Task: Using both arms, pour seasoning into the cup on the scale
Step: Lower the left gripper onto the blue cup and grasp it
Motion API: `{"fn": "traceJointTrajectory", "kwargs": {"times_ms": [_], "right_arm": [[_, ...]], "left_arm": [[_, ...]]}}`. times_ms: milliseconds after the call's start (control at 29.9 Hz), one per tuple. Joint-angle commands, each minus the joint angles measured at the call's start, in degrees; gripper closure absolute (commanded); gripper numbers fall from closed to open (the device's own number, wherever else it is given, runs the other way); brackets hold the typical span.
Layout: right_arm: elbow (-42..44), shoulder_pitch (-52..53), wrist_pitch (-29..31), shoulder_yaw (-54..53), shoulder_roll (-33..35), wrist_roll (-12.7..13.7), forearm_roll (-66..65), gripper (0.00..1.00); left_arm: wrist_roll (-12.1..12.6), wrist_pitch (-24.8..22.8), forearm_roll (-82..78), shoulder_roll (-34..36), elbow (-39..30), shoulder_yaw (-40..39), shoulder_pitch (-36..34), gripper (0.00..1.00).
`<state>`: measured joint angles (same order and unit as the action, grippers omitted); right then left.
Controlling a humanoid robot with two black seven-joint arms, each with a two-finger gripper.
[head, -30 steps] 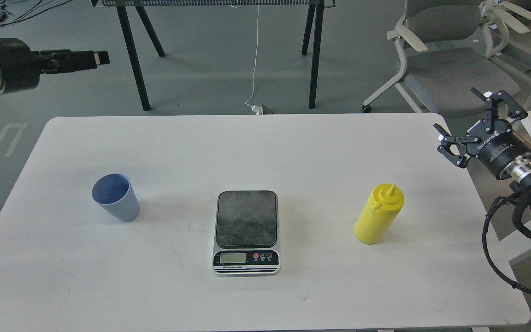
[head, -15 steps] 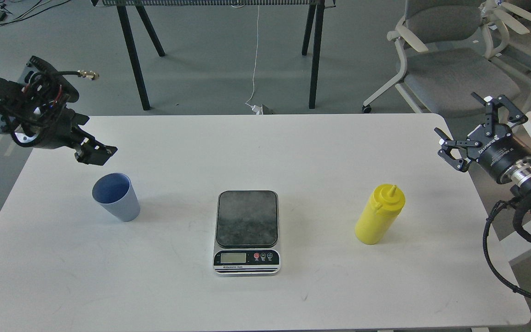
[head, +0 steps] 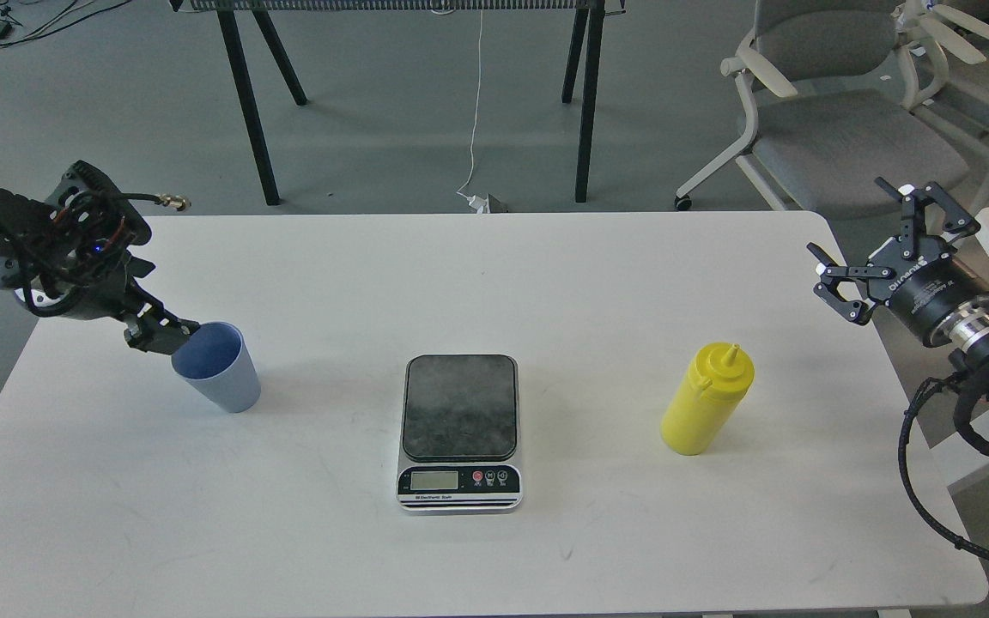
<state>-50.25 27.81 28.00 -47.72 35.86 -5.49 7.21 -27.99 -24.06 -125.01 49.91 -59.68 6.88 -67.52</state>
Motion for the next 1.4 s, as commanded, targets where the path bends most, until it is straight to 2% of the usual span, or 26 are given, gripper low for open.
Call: {"fn": "traceJointTrajectory", "kwargs": {"times_ms": [0,535,1003,1203,1371], "right_arm": [[0.1,0.0,0.0,-0.1,0.0,0.0,0.0,0.02],[0.2,0.0,0.0,-0.1,0.0,-0.1,0.0,0.02],[0.2,-0.4,0.0,-0.2,0.0,-0.1,0.0,0.02],[0.2,-0.9,0.0,-0.3,0.0,-0.1,0.0,0.02],[0.2,-1.1,0.0,-0.3,0.0,-0.1,0.0,0.02]], "left_arm": [[0.0,0.5,0.0,-2.2,1.8,0.1,0.4,0.02],[0.0,0.8,0.0,-4.5,4.7,0.1,3.4,0.05],[0.0,2.1,0.0,-8.8,9.8,0.1,5.5,0.07],[0.0,2.8,0.0,-10.6,12.2,0.1,5.5,0.12],[0.0,3.0,0.0,-11.1,12.6,0.2,6.3,0.21]]}}
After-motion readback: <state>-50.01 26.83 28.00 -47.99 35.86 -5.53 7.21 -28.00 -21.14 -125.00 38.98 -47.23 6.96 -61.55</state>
